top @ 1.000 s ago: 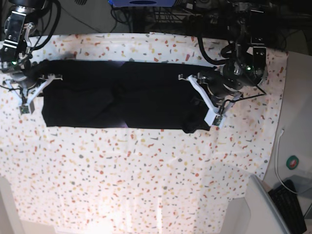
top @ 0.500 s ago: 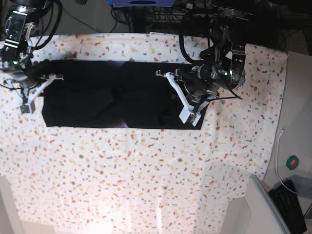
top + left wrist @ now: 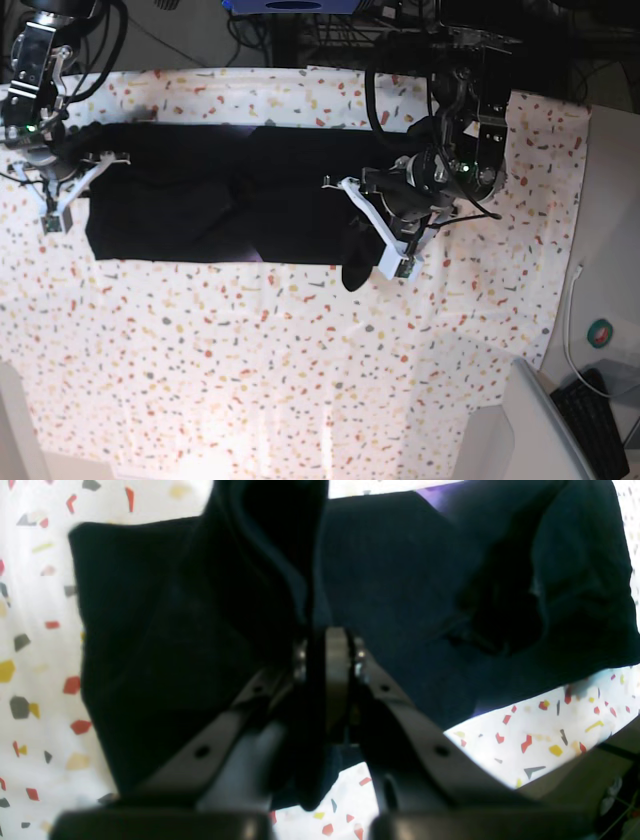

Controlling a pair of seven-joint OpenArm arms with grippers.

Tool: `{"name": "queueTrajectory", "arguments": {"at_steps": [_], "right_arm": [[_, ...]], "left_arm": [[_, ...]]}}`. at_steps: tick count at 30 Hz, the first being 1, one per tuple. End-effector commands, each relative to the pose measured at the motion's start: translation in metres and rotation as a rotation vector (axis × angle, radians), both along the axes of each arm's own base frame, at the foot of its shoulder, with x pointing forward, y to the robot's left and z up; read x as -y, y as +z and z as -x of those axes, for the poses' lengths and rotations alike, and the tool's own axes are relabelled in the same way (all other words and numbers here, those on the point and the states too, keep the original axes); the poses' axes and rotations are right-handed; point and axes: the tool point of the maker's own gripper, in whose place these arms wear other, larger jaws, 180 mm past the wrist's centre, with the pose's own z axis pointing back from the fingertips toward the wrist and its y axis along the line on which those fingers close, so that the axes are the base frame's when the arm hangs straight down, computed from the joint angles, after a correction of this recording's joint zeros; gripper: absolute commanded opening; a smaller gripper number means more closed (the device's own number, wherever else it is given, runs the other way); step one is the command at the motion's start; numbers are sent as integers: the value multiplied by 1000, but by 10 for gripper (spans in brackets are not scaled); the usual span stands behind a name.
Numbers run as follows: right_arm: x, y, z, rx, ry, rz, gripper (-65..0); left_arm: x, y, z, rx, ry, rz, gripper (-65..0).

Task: Layout the t-shirt on the table in an organized manner, then fold the t-shirt properly
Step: 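Fold the strip end with the left gripper toward the right gripper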

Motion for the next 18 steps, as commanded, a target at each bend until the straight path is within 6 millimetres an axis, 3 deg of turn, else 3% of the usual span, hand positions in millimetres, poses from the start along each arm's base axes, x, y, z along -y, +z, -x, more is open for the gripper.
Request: {"name": "queueTrajectory", "arguments": {"at_steps": [1,9,18], "right_arm": [[5,10,-9,42,4,12,-650],[5,10,-9,42,4,12,-650],[5,10,-9,42,4,12,-650]], "left_arm": [[6,15,-12,52,5,28,-650],[31,18,-6,59,-67,36,-650],[29,5,-2,20,-63,30,-650]]}}
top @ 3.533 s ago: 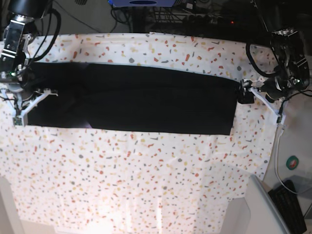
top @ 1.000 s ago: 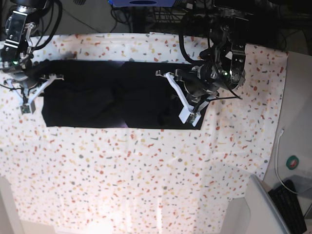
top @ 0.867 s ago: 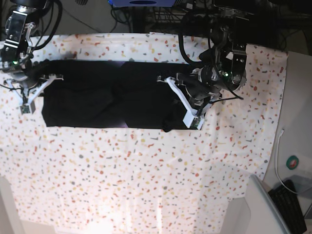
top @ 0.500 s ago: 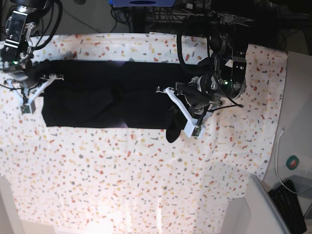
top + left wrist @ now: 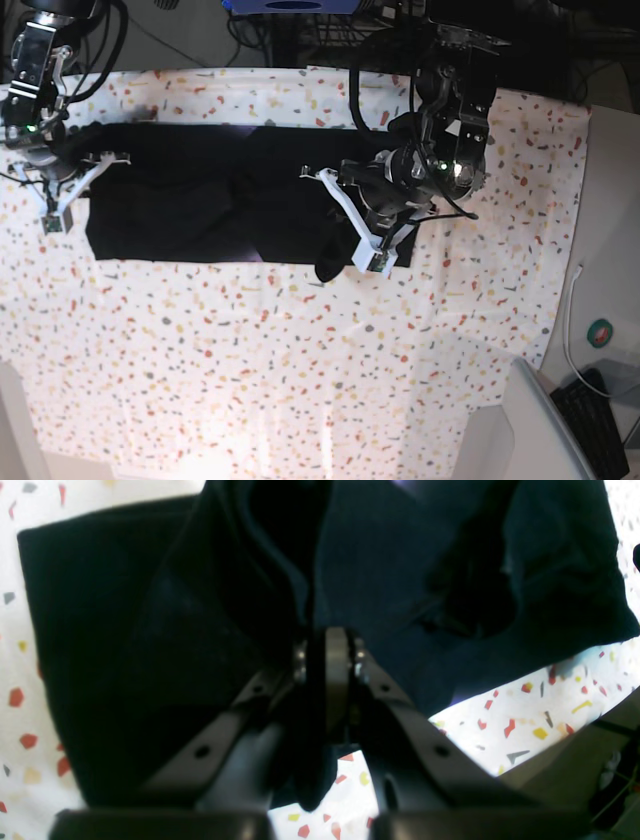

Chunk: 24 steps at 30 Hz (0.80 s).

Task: Layout the t-shirt on the table in an organized manner, then fold the t-shirt properly
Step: 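Fold the strip end with the left gripper toward the right gripper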

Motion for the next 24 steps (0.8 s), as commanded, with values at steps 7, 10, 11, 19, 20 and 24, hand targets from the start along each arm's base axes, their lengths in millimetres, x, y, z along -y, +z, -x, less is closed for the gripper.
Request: {"name": "queueTrajectory", "arguments": {"at_steps": [7,10,11,19,20,24], "right_arm": [[5,11,-10,44,4,12,-650],[5,11,-10,44,4,12,-650],[5,11,-10,44,4,12,-650],[4,11,-10,44,3,11,-650],[4,10,-10,44,5,10,-650],[3,11,-11,46,7,11,-650]], "left_arm": [[3,9,-9,36,2,19,-650],[3,9,-9,36,2,19,-650],[3,9,-9,35,2,19,-650],[6,-2,-7,-2,-6,22,-351],[12,-6,-4,-14,-28,22,-304],[51,-15,9,-42,-166,18,-202]]}}
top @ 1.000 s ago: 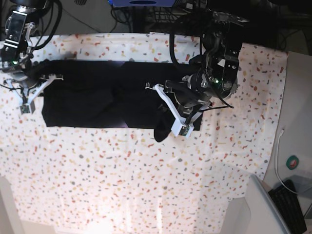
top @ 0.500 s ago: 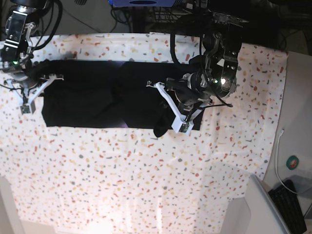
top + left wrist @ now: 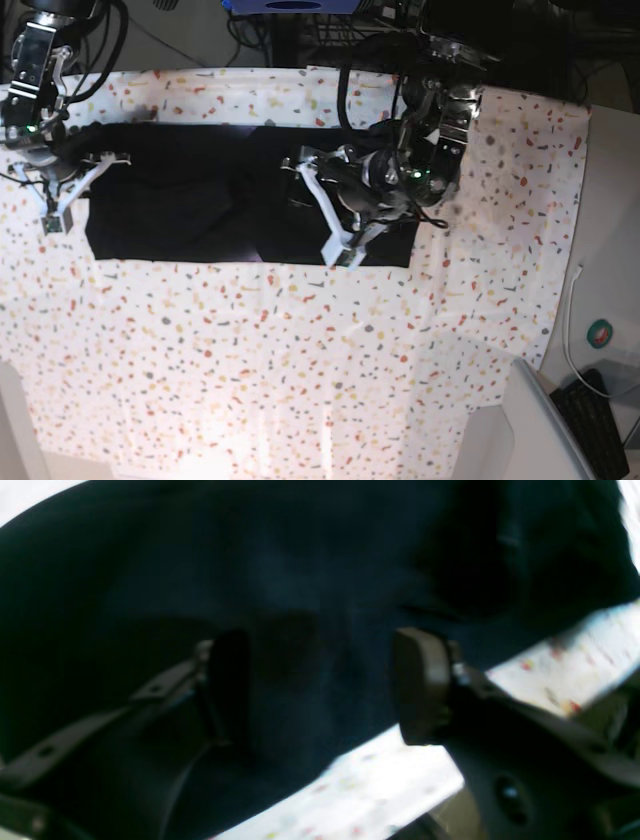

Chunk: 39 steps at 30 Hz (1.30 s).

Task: Layout the t-shirt on the table in an organized manner, then fold the t-shirt properly
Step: 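Fold the strip end with the left gripper toward the right gripper, then grasp the folded end with the left gripper and push it inward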

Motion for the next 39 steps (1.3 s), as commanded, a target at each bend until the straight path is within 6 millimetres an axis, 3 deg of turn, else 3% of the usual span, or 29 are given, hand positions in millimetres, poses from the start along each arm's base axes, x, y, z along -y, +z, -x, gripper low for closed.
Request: {"name": "queueTrajectory", "arguments": {"at_steps": [1,4,7,10,12,14,18,19,22,24,26,29,32,39], "right_arm": [[3,12,-11,47,6,11,-650],[4,12,-11,48,4,13,-650],[4,13,-11,51,4,14,-650],[6,20,-15,71,7,24,-650],[6,26,-17,87,9,29,-650],[10,31,-19,106,-9,25,-650],[3,42,-15,123,-54,-196,-650],[3,47,-15,119,-35,-249,-614],[3,44,-10,89,-7,-376,-309],[8,40,-15,89,0,-413,-164],[16,30,-19,63,-18,-433,-104],[25,10,-18,6,-41,-485,-102],[28,-6,-16,-38,-76,-530,-102],[10,-19,-19,-65,-59,-573,-102]], "left_arm": [[13,9,-4,26,-22,30,-196],[25,18,-4,45,-41,53,-204],[9,35,-16,98,16,64,-234],[-48,44,-21,140,139,18,-318],[-99,47,-18,158,242,-40,-451],[-156,45,-10,157,355,-116,-650],[-270,41,14,128,573,-257,-650],[-289,40,18,126,557,-286,-650],[-322,36,33,111,477,-323,-650],[-333,30,41,91,440,-332,-650],[-336,27,39,94,428,-328,-650],[-336,22,34,131,451,-291,-650],[-322,9,30,131,430,-251,-650],[-261,-18,7,147,328,-129,-650]]}}
